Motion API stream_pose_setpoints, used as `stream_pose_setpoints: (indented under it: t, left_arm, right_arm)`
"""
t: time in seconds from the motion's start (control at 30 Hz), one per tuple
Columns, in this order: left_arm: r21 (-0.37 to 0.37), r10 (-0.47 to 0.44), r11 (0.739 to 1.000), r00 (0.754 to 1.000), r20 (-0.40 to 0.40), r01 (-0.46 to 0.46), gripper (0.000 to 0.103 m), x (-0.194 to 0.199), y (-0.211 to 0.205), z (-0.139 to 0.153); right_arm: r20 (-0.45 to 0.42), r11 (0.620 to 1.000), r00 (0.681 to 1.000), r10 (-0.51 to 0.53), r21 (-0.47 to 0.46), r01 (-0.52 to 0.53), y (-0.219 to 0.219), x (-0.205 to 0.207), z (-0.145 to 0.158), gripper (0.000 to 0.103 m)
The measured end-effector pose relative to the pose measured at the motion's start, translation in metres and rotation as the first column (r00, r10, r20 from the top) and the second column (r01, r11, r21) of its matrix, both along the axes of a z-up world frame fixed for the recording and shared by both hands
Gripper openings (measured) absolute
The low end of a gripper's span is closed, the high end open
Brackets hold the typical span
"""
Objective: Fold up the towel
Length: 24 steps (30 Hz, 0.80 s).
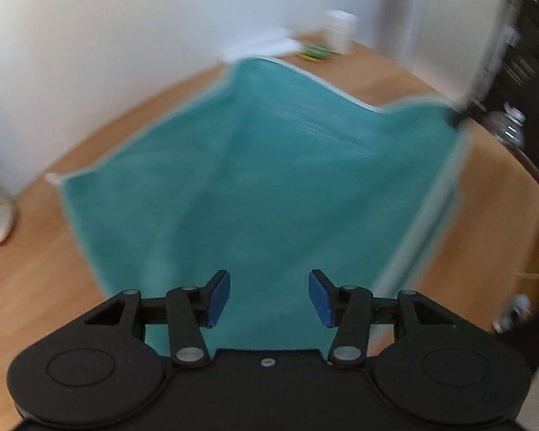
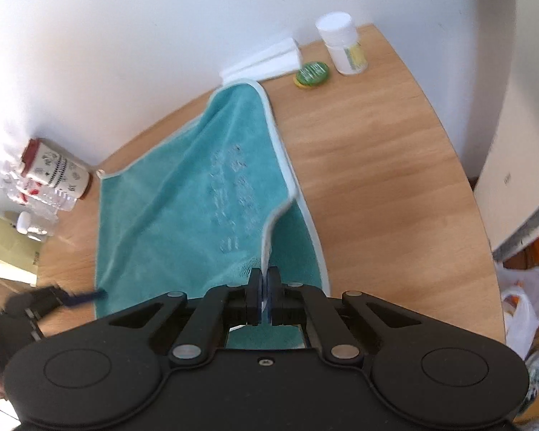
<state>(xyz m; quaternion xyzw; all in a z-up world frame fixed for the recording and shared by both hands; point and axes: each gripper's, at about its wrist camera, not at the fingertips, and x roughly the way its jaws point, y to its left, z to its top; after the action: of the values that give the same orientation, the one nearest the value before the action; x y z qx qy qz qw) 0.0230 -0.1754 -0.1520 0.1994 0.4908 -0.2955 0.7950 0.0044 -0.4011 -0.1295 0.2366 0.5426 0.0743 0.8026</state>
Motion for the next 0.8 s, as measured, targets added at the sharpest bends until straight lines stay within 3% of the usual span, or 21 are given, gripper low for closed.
stream_pose_setpoints:
  t: [0.07, 0.27, 0.33, 0.37, 0.4, 0.57, 0.8]
  left_arm:
    - [-0.002, -0.045, 0.999, 0.999, 0.009, 0.045, 0.050, -0.012, -0.009, -0.004]
    - [0.030, -0.011, 0.999, 1.000, 0.015, 0.010, 0.049, -0.025, -0.026, -0.009]
    - [0.048, -0.011, 0.999, 1.000, 0.026, 0.010, 0.037, -0.028, -0.029, -0.012]
    - [0.058, -0.010, 0.998, 0.999, 0.033, 0.008, 0.023, -0.029, -0.031, -0.014]
    - [0.070, 0.000, 0.998, 1.000, 0.026, -0.002, 0.016, -0.028, -0.032, -0.018]
    - [0.065, 0.024, 0.998, 0.999, 0.022, -0.025, 0.005, -0.027, -0.034, -0.022]
    - [0.062, 0.046, 0.997, 0.999, 0.019, -0.047, 0.000, -0.033, -0.029, -0.021]
  right_arm:
    - [0.007, 1.000, 1.000, 0.010, 0.004, -0.010, 0.001, 0.004, 0.004, 0.002]
    - [0.016, 0.999, 0.999, 0.048, 0.009, -0.048, -0.002, 0.015, 0.010, 0.002]
    - [0.017, 0.999, 0.999, 0.046, 0.020, -0.046, -0.004, 0.016, 0.011, 0.002]
    - [0.026, 0.998, 0.998, 0.054, 0.023, -0.055, -0.006, 0.018, 0.014, 0.002]
    - [0.032, 0.998, 0.997, 0.065, 0.022, -0.066, -0.006, 0.018, 0.015, 0.002]
    - [0.015, 0.995, 0.996, 0.088, 0.042, -0.089, -0.011, 0.014, 0.013, 0.002]
    - [-0.032, 0.992, 0.994, 0.109, 0.060, -0.107, -0.017, 0.005, 0.002, 0.002]
